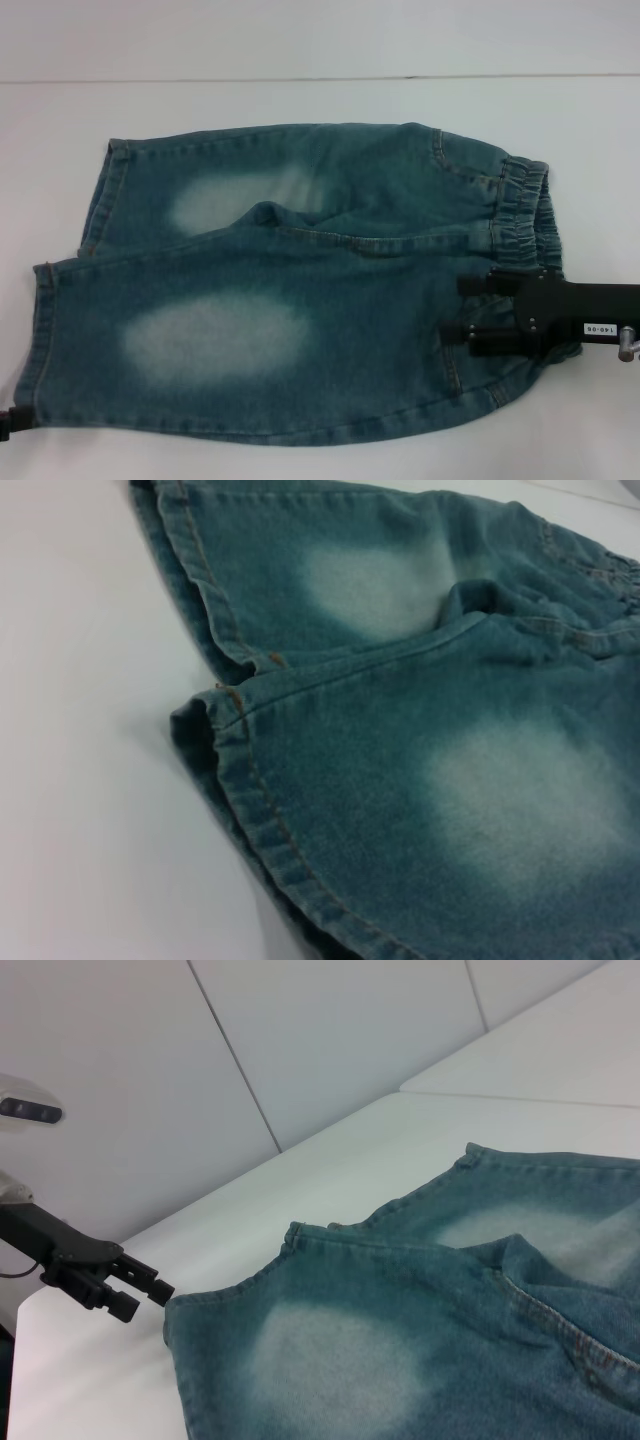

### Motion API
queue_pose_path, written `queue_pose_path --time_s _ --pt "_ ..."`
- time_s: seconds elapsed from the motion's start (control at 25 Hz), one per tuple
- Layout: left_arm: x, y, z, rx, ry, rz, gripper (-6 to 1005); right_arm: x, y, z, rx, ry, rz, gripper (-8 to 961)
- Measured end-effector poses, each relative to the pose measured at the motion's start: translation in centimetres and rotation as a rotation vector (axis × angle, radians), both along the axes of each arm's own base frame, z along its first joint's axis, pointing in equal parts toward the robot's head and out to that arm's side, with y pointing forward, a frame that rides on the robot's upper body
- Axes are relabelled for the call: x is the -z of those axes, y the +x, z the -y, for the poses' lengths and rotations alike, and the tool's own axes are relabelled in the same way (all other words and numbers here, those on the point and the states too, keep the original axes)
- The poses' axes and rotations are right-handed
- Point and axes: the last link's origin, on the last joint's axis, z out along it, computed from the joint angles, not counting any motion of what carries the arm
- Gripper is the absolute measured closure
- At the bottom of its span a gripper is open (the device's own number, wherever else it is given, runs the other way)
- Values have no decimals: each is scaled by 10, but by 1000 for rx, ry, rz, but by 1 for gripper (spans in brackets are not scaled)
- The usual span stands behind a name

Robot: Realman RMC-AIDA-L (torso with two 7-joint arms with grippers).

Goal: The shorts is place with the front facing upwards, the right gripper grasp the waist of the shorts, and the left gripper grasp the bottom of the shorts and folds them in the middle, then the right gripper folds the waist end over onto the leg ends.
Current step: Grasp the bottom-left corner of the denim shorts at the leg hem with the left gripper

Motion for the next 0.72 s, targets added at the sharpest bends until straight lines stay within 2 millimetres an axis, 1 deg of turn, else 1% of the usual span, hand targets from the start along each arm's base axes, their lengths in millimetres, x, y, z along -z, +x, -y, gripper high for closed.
queue_pose_path --time_s 0.32,0.72 --pt "8 -2 -6 -2 -17 -42 257 1 -2 -1 -6 1 -1 54" --pt "21 1 -10 9 -57 -28 273 2 -2 -1 -12 3 -4 53"
